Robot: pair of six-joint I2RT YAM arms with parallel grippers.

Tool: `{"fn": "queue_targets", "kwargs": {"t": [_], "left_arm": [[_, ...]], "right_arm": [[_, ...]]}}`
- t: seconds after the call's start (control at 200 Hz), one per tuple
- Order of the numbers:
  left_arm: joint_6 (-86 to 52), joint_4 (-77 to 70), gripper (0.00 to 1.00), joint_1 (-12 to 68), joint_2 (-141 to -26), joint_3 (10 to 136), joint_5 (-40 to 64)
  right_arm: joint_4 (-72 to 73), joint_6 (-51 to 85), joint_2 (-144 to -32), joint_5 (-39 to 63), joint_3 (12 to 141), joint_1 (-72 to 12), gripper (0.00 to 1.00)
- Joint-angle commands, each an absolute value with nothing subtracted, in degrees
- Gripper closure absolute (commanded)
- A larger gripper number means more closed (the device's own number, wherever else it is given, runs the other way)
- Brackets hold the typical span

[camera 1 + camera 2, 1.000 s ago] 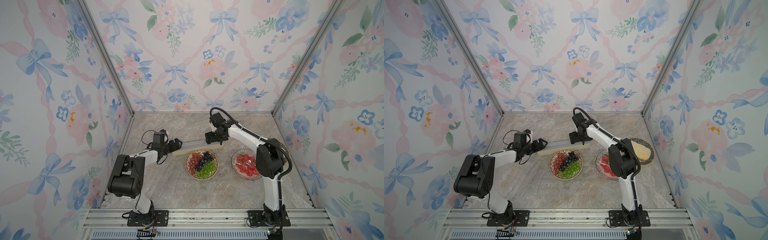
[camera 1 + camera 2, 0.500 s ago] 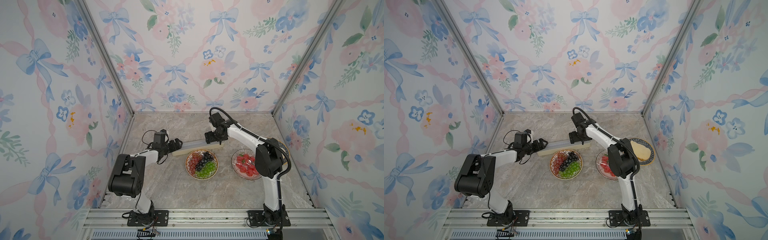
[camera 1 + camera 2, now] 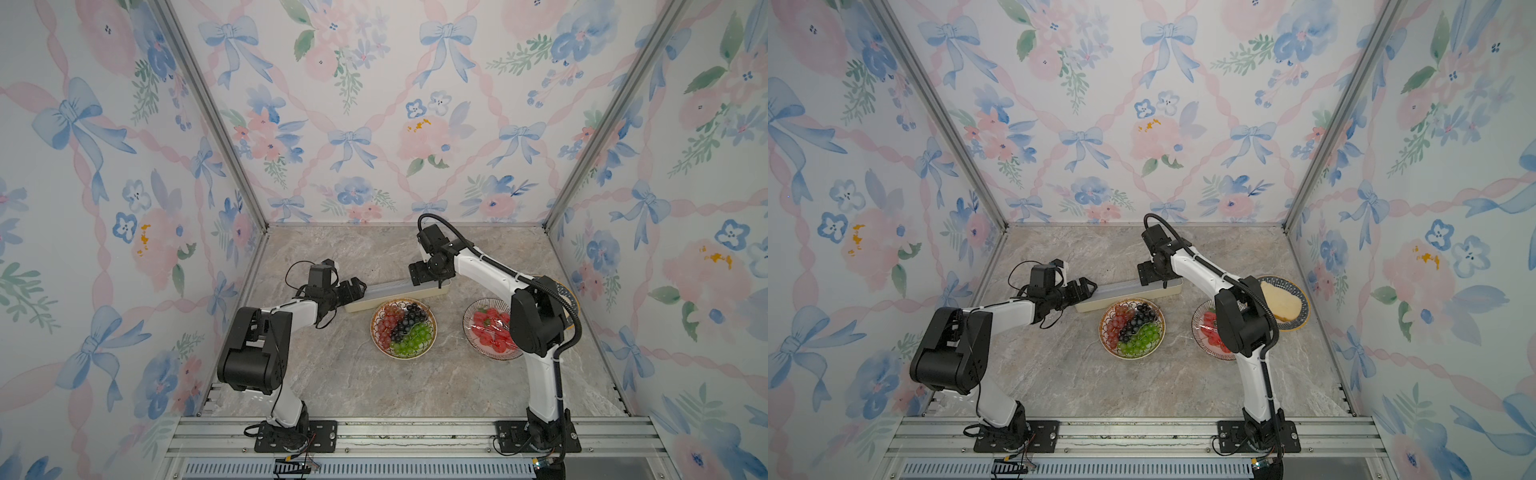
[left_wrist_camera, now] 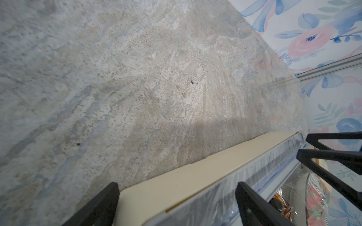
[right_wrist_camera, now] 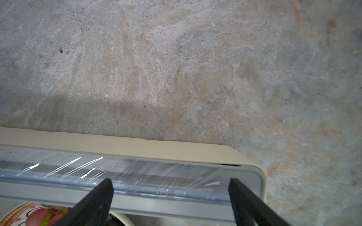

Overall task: Wrap the plate with plastic wrap
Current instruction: Pull the plastic wrap from the plastic wrap cutting box.

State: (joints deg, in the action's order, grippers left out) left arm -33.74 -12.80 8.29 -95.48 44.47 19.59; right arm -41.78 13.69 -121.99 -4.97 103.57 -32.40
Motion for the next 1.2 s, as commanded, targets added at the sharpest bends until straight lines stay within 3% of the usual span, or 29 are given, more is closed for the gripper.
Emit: {"fn": "queue_targets", "kwargs": {"t": [0.0, 0.315, 0.91, 1.195], "left_arm": [[-34.5, -13.6, 0.05, 8.8, -96.3, 45.3, 20.7], [-34.8, -13.7, 0.05, 9.0, -96.3, 45.4, 20.9], [-35.5, -14.9, 0.04, 9.6, -97.2, 45.5, 19.8], [-35.7, -15.4, 0.04, 9.0, -96.1, 45.2, 20.7]], "right_arm": [[-43.2, 14.1, -124.3, -4.9, 104.8, -32.3, 0.06], [-44.1, 18.4, -123.9, 2.1, 102.7, -33.0, 0.07], [-23.7, 30.7, -123.7, 23.7, 100.0, -39.9, 0.10], [-12.8, 28.6, -116.1, 25.2, 95.5, -38.3, 0.11]]}}
